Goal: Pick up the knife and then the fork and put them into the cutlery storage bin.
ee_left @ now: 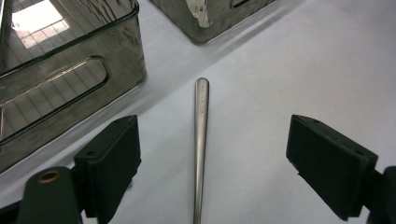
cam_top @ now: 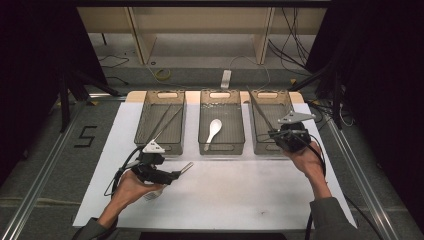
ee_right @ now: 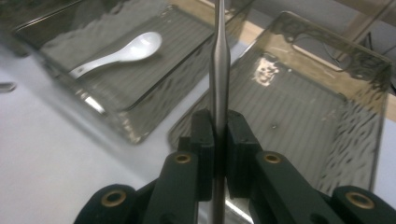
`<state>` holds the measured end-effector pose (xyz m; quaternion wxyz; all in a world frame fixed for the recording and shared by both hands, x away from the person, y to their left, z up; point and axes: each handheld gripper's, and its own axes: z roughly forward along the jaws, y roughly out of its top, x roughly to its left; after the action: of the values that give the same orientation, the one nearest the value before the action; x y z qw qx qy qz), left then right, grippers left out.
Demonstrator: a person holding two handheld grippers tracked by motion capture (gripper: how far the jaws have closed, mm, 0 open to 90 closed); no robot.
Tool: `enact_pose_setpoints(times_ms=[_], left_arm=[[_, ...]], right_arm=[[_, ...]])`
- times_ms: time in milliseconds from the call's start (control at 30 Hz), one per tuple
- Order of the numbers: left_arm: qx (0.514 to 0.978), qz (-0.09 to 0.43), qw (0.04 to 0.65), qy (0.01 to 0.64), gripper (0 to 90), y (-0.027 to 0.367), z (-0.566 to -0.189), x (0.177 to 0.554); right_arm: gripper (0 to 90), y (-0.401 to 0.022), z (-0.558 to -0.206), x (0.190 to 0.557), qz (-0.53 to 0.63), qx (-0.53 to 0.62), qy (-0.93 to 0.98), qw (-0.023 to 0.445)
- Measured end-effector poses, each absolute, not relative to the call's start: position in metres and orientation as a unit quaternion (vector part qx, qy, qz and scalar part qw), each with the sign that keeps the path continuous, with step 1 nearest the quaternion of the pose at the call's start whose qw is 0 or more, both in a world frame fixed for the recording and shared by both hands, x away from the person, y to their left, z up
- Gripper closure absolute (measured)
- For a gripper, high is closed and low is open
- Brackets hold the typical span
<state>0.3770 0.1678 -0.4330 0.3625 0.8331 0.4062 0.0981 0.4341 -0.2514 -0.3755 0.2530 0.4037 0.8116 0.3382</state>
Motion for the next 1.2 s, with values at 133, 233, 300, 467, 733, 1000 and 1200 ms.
enact_pose_setpoints(times_ms=[133, 233, 300, 467, 733, 1000, 1200], left_arm=[[0.834, 0.097, 0.363, 0.403, 16.8, 0.169, -0.433, 0.376], [0.831, 0.093, 0.368, 0.407, 16.8, 0.170, -0.433, 0.376], [0.831, 0.094, 0.367, 0.406, 16.8, 0.171, -0.433, 0.375], [0.831, 0.095, 0.365, 0.409, 16.8, 0.171, -0.434, 0.376], [0.832, 0.095, 0.364, 0.407, 16.8, 0.170, -0.434, 0.375], [0.832, 0.095, 0.363, 0.407, 16.9, 0.170, -0.434, 0.376], [0.834, 0.096, 0.362, 0.406, 16.9, 0.170, -0.434, 0.375]], right_arm=[[84.3, -0.253, -0.375, 0.451, 0.335, 0.428, 0.802, 0.250], [84.3, -0.253, -0.376, 0.458, 0.329, 0.437, 0.799, 0.249], [84.3, -0.252, -0.379, 0.469, 0.325, 0.452, 0.794, 0.244], [84.2, -0.252, -0.380, 0.481, 0.317, 0.471, 0.786, 0.243], [84.2, -0.252, -0.388, 0.503, 0.303, 0.508, 0.772, 0.235], [84.1, -0.251, -0.403, 0.512, 0.287, 0.538, 0.765, 0.207], [84.0, -0.248, -0.409, 0.516, 0.276, 0.560, 0.757, 0.193]])
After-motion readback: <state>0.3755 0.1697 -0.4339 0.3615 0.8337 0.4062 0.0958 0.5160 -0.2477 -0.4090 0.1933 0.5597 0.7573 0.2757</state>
